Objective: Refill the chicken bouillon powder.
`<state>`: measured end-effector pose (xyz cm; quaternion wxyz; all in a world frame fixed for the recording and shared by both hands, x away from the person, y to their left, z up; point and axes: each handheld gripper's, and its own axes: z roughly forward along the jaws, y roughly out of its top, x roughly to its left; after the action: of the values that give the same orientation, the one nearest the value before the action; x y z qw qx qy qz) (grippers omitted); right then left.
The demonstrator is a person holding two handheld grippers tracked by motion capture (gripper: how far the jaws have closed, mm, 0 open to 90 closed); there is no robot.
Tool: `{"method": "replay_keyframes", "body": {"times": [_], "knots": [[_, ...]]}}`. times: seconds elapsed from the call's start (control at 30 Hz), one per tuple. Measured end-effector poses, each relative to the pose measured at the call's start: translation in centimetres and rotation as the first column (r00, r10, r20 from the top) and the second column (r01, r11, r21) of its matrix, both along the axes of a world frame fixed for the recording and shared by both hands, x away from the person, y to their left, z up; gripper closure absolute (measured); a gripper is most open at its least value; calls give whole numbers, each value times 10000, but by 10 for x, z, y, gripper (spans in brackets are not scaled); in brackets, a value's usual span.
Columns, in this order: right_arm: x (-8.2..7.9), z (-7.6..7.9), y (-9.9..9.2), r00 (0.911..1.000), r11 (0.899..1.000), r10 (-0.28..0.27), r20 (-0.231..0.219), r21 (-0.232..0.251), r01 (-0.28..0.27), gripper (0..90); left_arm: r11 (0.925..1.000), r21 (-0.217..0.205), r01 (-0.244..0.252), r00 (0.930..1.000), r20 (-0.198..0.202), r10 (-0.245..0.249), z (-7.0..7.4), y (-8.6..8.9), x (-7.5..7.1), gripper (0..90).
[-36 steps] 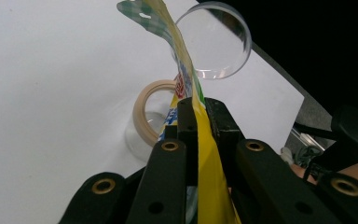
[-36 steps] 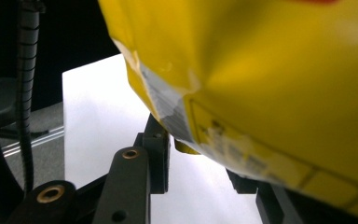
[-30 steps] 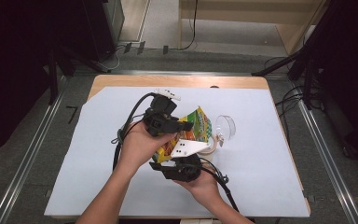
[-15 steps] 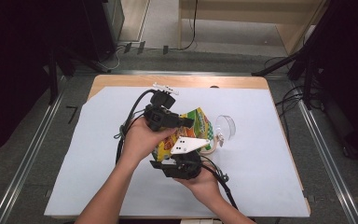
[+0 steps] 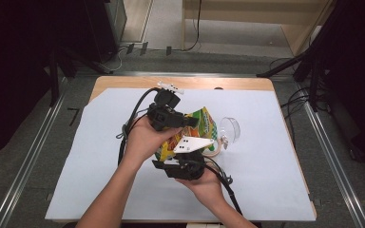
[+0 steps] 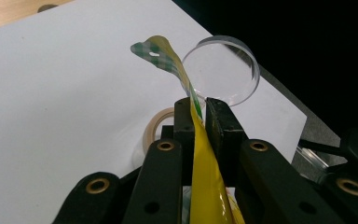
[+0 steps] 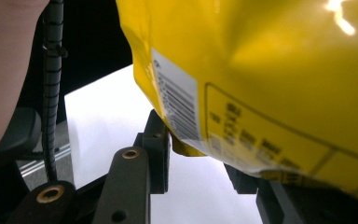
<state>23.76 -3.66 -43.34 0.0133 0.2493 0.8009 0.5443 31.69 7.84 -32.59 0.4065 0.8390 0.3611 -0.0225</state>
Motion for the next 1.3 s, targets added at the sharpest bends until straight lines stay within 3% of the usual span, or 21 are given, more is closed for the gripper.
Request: {"method": "replay_keyframes", "body": {"times": [0.13, 0.27, 0.47, 0.93, 1.07, 1.2, 1.3], "knots": [[-1, -1, 3, 9995, 9996, -266, -170, 96, 268, 661, 10000, 55, 58, 10000, 32, -58, 0, -1, 0, 836], [-2, -1, 5, 9954, 9959, -877, -382, 196, 885, 663, 9998, 112, 162, 9998, 141, -163, 1, -3, -1, 836], [-7, -2, 8, 9899, 9900, -1406, -174, -141, 1403, 644, 9996, 163, 251, 9996, 79, -253, -1, -6, 1, 836], [-9, -1, 10, 9891, 9888, -1315, 670, -626, 1357, 646, 9991, -118, 397, 9990, -199, -399, -1, -2, 6, 836], [-9, -1, 11, 9881, 9881, -1400, 634, -544, 1435, 652, 9986, -251, 455, 9988, -188, -460, -1, -1, 6, 836], [-7, -1, 12, 9865, 9857, -1630, 158, -404, 1635, 655, 9987, -198, 471, 9987, -187, -474, 0, -2, 5, 834], [-8, 0, 13, 9861, 9855, -1649, 193, -374, 1655, 652, 9986, -274, 460, 9988, -180, -465, 1, -1, 5, 834]]}}
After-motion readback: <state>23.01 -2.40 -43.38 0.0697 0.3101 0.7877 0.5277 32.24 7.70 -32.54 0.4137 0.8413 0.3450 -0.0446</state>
